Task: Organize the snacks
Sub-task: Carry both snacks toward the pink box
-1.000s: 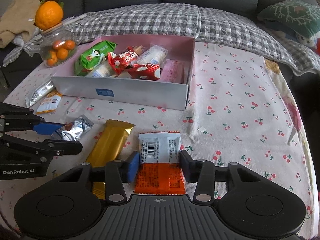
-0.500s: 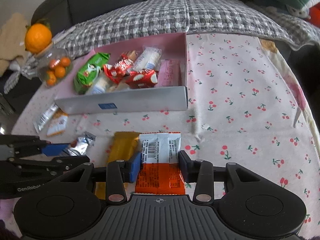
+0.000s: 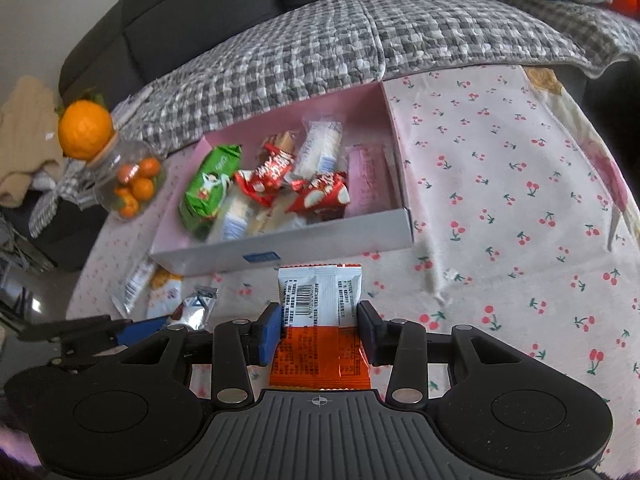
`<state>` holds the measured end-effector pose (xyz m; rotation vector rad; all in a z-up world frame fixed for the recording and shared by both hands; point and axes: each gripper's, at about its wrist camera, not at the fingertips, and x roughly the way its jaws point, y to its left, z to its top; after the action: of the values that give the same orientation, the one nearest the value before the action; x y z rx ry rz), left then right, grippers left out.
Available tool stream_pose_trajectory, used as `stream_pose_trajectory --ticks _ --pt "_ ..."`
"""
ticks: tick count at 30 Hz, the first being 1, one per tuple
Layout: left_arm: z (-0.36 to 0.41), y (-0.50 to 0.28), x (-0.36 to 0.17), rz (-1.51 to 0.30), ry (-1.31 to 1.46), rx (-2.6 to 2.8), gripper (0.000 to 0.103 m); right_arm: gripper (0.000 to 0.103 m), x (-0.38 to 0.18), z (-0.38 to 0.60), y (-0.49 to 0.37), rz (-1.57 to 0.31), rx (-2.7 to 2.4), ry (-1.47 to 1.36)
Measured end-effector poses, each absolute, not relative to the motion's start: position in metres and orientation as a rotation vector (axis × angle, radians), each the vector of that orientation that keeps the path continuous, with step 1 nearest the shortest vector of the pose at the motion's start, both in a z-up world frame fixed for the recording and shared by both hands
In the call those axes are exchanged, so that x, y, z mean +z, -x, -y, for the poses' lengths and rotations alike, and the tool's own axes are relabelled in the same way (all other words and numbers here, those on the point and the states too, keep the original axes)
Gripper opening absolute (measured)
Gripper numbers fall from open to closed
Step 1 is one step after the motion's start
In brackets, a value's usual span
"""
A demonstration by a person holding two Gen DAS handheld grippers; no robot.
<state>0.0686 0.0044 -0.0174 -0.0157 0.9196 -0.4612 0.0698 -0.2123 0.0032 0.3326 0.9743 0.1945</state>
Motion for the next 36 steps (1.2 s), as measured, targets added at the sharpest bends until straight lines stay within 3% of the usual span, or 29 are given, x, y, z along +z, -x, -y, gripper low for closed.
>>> stream_pose_trajectory --ticks 24,36 --pt "-0.025 -0.123 0.012 -0.87 0.253 -0.348 0.032 0.039 0.031 0.235 -0.127 -0.842 0.166 -0.674" --pt "-0.008 -0.176 0.006 -0.839 0.191 -0.337 0.032 0.04 0.01 0.243 -0.165 -0.811 0.155 -0.758"
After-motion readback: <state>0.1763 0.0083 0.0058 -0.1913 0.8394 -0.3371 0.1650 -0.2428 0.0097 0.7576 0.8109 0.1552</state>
